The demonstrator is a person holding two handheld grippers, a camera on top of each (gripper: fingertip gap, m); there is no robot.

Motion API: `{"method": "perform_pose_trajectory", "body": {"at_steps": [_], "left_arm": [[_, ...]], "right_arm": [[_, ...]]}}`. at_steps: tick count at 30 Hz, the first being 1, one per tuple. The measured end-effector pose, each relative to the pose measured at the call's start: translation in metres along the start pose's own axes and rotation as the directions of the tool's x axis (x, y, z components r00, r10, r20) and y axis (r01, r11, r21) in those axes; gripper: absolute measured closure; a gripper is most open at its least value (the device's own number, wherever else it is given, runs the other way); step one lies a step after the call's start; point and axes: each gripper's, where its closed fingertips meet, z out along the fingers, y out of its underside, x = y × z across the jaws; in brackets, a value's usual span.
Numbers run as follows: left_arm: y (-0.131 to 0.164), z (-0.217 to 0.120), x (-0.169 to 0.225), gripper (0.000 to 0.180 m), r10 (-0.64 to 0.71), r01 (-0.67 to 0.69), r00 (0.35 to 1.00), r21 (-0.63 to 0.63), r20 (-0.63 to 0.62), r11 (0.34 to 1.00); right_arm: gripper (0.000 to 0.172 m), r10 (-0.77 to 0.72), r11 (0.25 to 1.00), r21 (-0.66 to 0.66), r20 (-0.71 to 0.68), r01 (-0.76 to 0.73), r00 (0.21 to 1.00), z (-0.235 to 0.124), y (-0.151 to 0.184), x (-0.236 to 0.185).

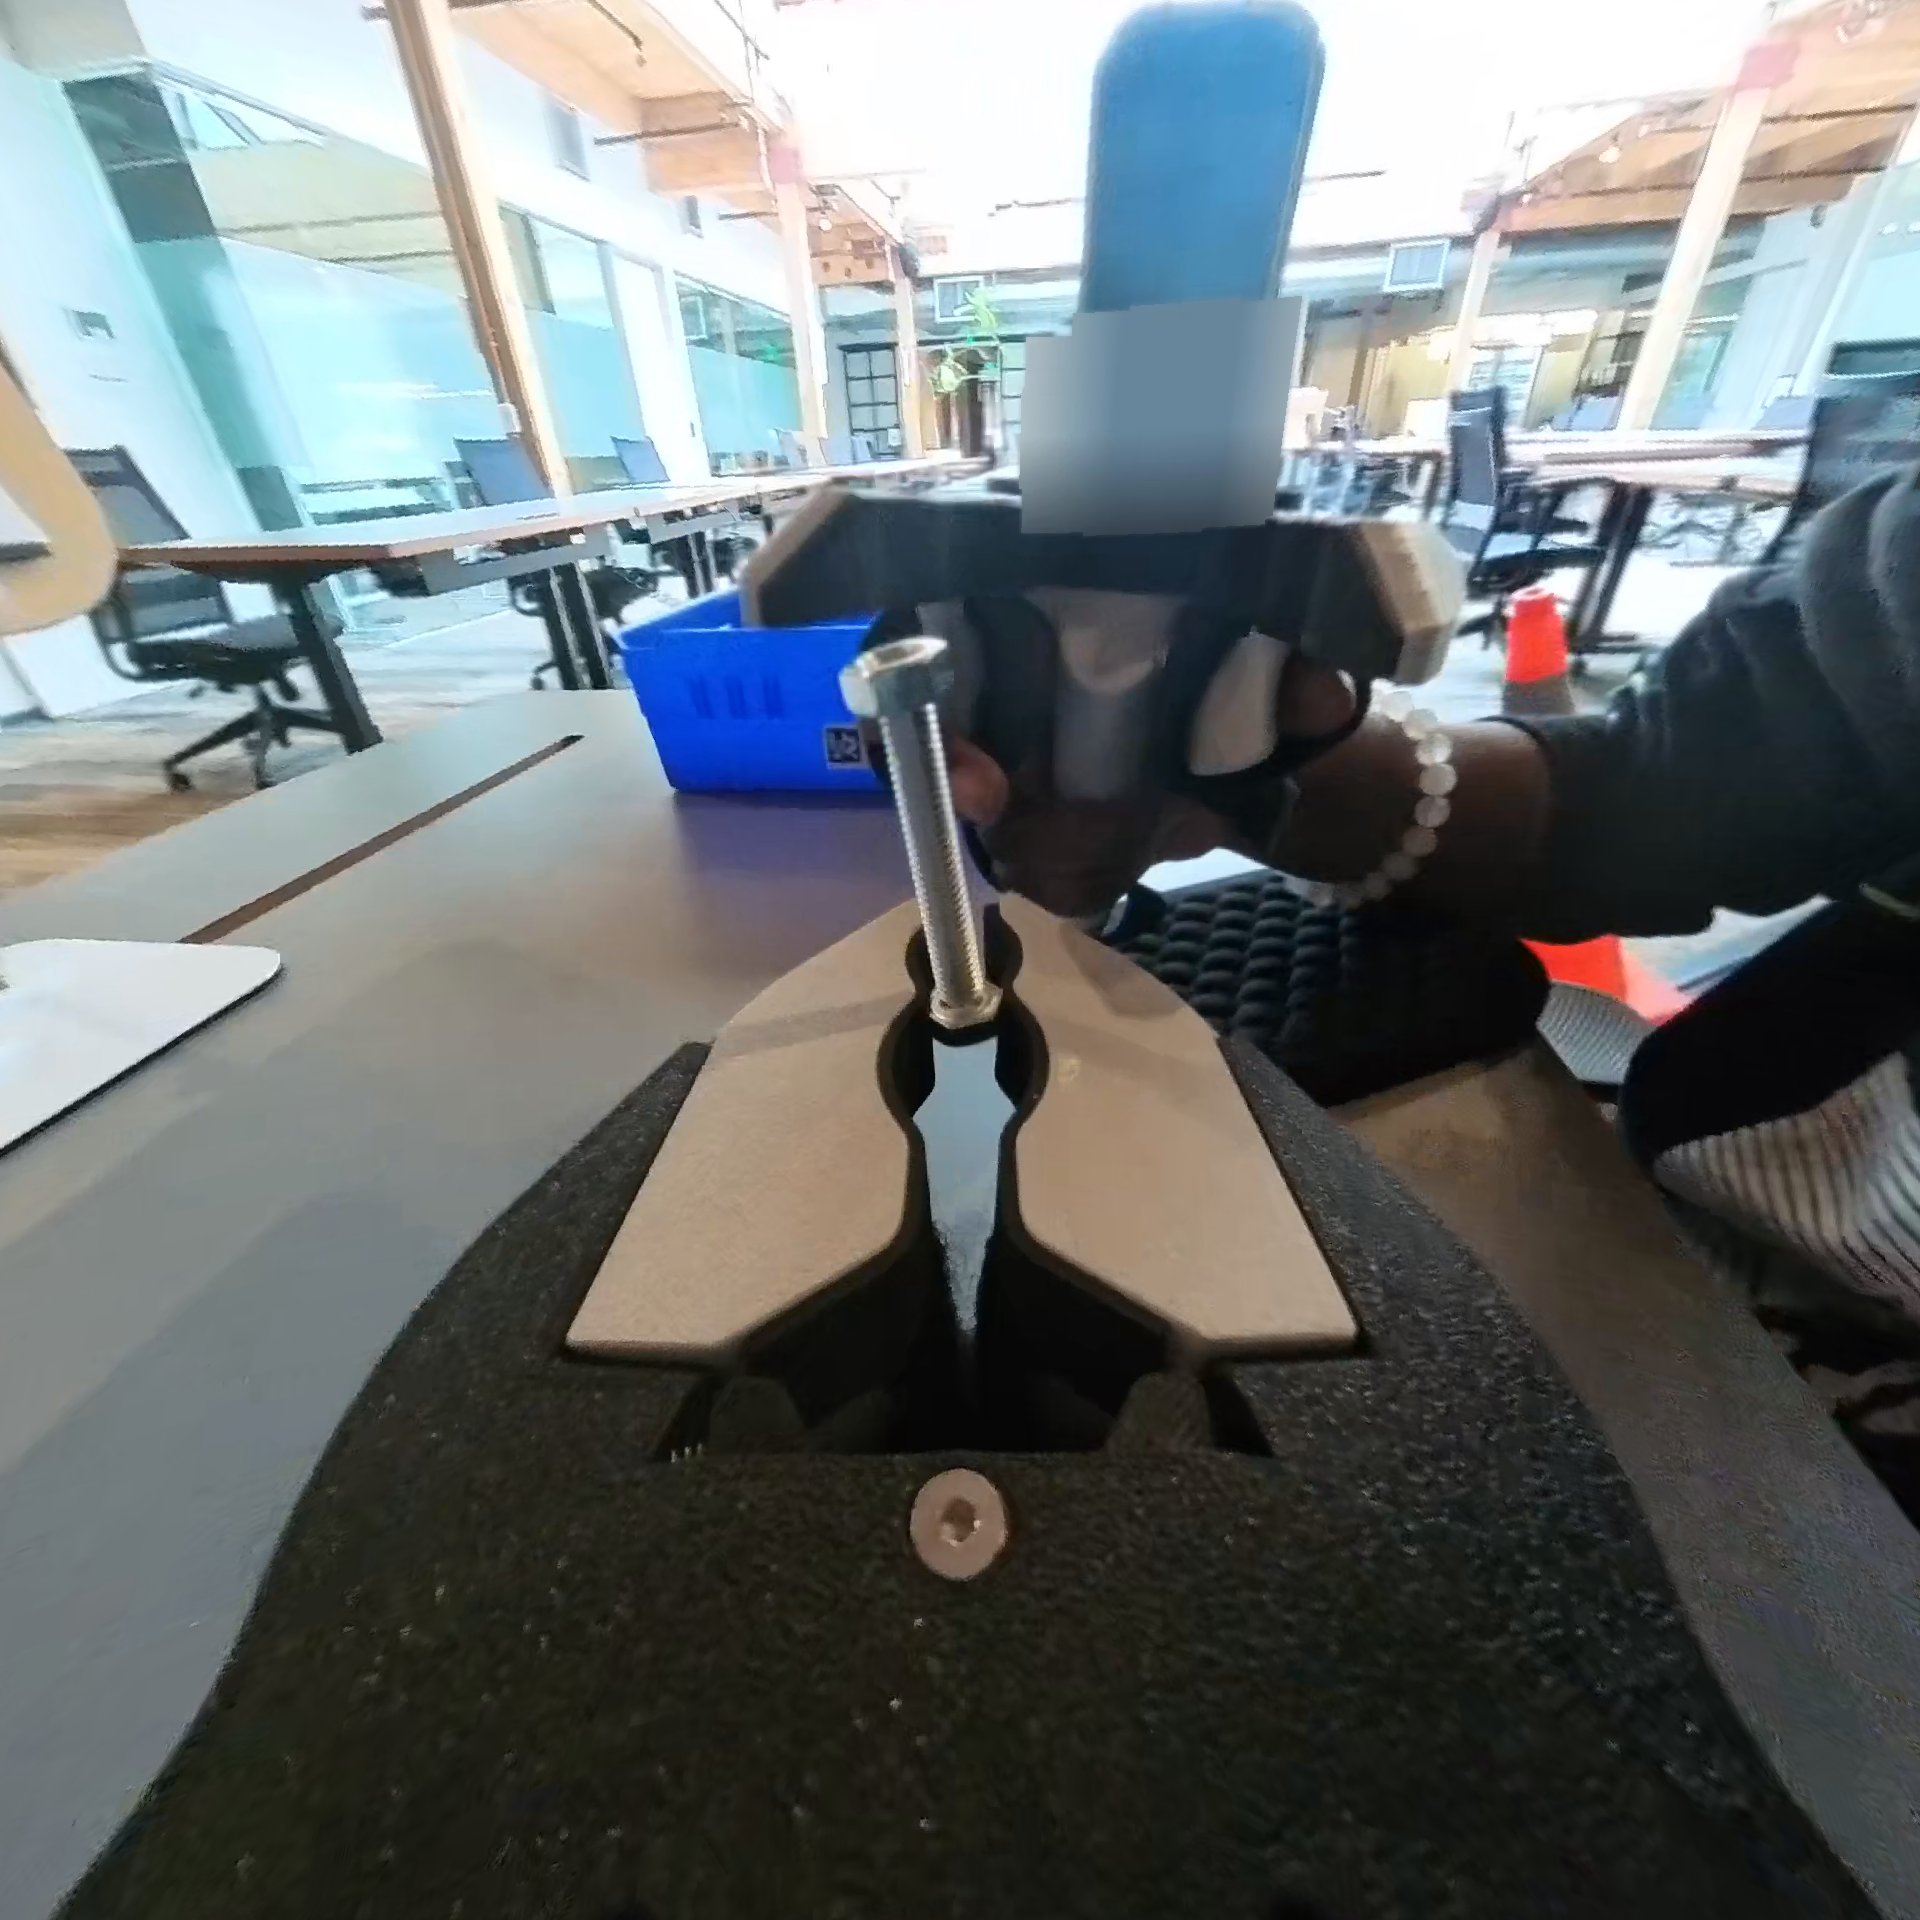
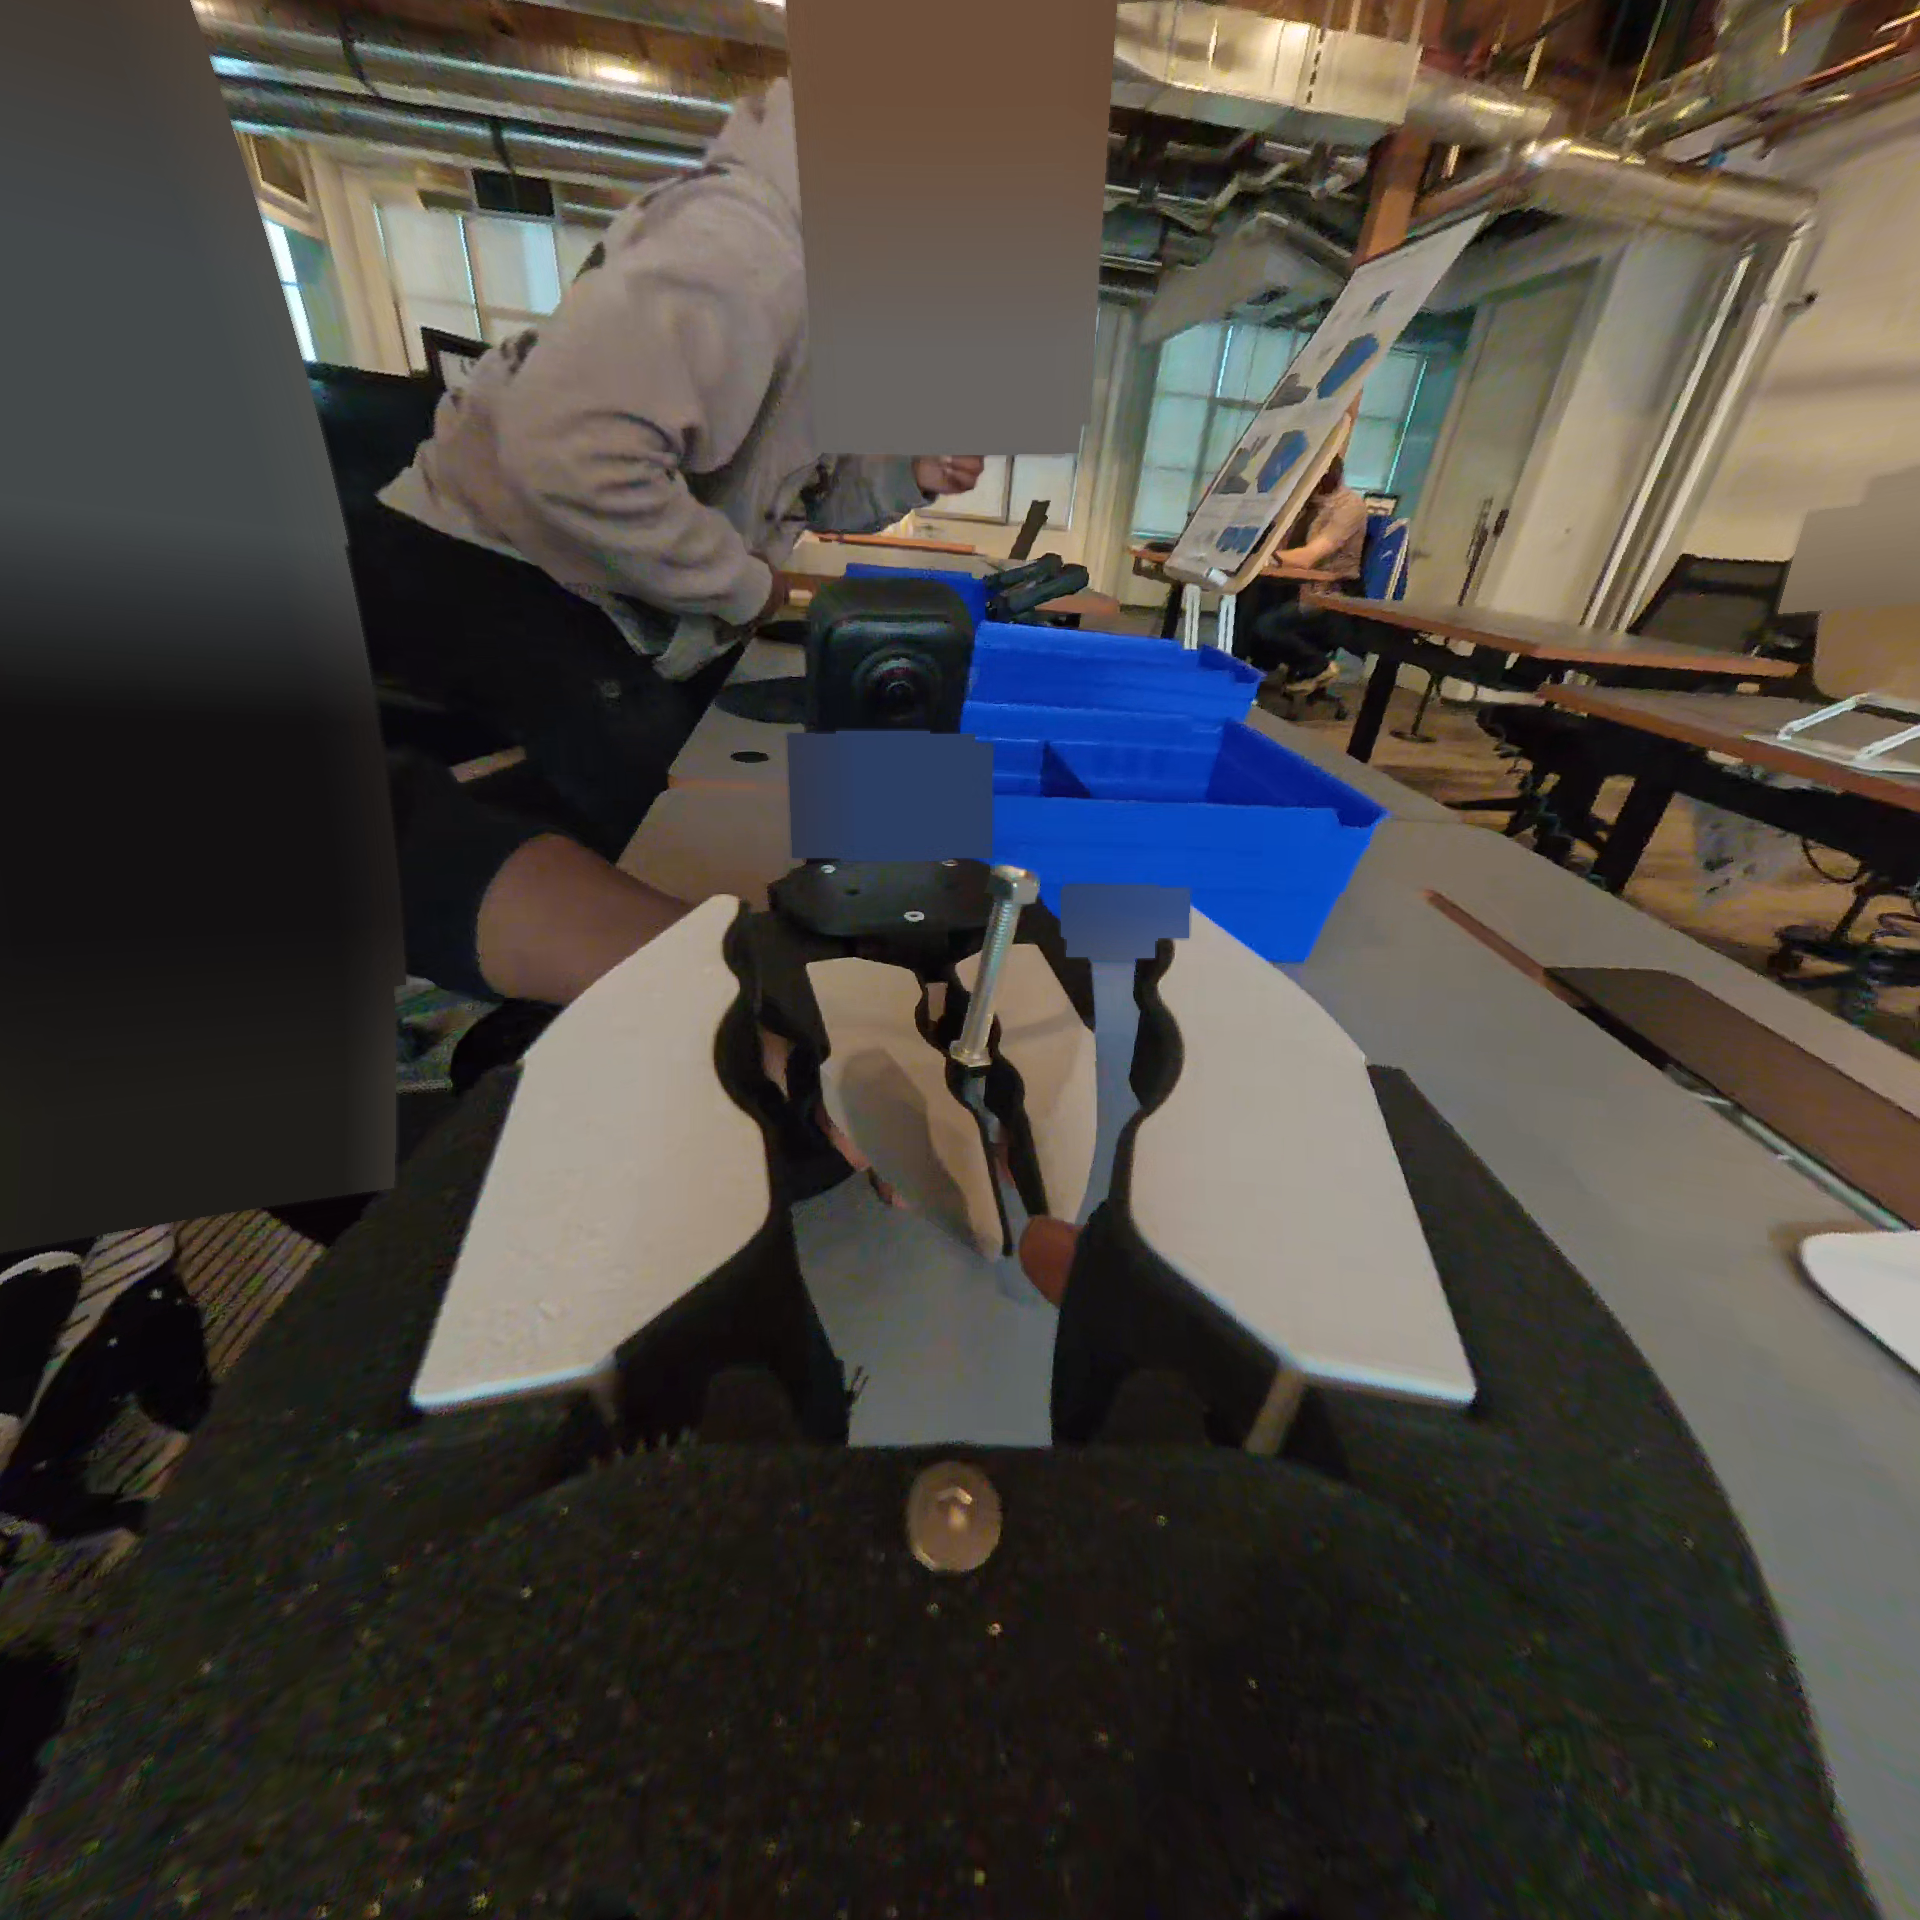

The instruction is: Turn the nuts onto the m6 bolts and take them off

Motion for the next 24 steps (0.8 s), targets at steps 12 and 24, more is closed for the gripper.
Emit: {"method": "perform_pose_trajectory", "body": {"at_steps": [12, 24], "left_arm": [[0.012, 0.001, 0.012, 0.174, 0.001, -0.002, 0.996, -0.013, -0.089, 1.0], [0.009, 0.0, 0.008, 0.174, -0.013, 0.013, 0.997, -0.001, -0.073, 1.0]], "right_arm": [[0.104, 0.026, 1.0, -0.015, 0.067, -0.025, 0.997, 0.008, 0.011, -0.018], [0.124, 0.003, 1.0, -0.013, 0.083, -0.002, 0.997, 0.005, 0.008, -0.021]]}}
